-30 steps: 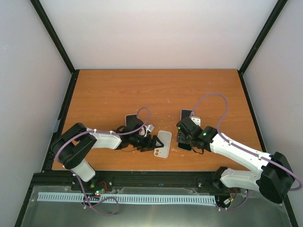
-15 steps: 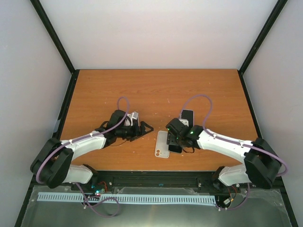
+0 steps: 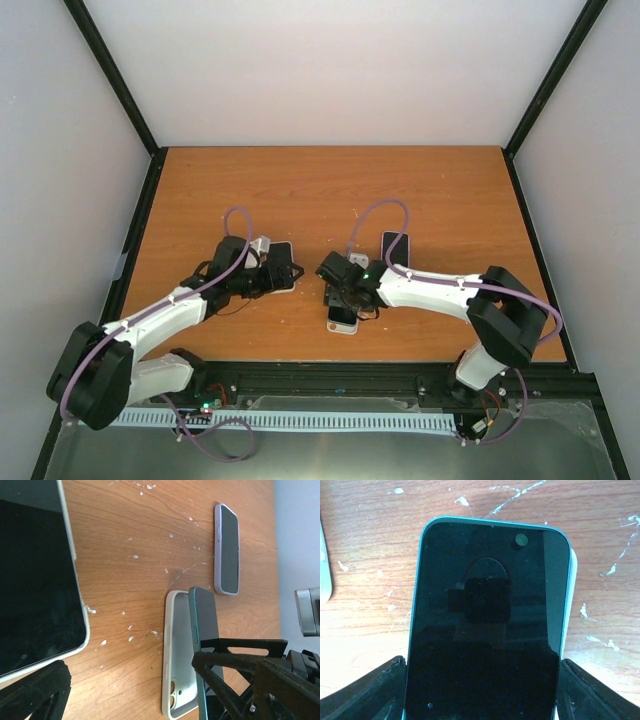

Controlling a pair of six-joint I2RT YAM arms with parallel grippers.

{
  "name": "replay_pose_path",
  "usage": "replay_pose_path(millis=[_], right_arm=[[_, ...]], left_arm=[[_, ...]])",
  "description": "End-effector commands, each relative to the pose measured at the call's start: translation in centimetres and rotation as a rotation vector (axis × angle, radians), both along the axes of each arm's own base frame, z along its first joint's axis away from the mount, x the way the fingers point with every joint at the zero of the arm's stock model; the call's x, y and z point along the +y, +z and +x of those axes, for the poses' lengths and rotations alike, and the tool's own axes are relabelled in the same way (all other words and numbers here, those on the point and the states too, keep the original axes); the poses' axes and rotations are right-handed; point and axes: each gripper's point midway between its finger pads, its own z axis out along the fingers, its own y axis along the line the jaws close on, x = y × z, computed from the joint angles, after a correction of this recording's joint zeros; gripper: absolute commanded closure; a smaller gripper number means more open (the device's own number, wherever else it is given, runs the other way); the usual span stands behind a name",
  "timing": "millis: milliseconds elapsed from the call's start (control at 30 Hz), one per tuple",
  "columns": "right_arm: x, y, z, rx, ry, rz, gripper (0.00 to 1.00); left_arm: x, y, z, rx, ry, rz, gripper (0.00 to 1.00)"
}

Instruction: Put the phone into the phone case

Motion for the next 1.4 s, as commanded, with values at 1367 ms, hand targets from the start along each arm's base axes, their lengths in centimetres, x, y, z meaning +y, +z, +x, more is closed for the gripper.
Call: replay_pose_path(millis=[1367], right_arm=[[-0.9, 1.2, 0.5, -0.101, 0.026, -0.021, 0.13]], left_arm=[[-0.8, 0.0, -1.1, -0.029, -0.092, -0.031, 0.20]])
